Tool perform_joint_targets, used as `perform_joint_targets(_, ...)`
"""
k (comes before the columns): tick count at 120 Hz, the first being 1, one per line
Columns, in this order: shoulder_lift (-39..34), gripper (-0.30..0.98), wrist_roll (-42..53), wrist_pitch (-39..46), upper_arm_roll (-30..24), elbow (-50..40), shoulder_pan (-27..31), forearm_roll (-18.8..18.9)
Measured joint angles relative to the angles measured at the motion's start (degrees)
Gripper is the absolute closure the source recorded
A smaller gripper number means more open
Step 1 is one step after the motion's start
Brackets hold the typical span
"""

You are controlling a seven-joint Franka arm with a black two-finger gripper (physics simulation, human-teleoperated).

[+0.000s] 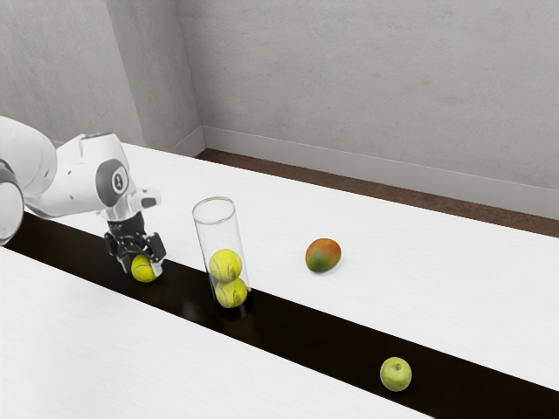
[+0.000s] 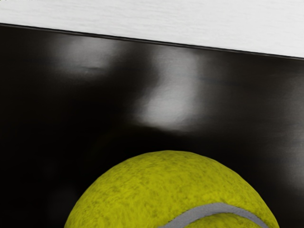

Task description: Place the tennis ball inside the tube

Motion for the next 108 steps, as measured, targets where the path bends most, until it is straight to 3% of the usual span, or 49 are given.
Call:
perform_joint_targets(32, 0.6, 0.01, 2.2, 1.0, -0.8, 0.2, 0.0, -0.4)
perform_joint_targets(73, -0.3, 0.34, 3.4, 1.9, -0.9, -0.1, -0.1, -1.1)
perform_joint_targets(92, -8.0, 0.43, 2.4, 1.7, -0.8, -3.7, -0.9, 0.1)
perform_joint_targets(108, -18.0, 0.45, -0.7, -1.8, -0.8, -4.8, -3.3, 4.4)
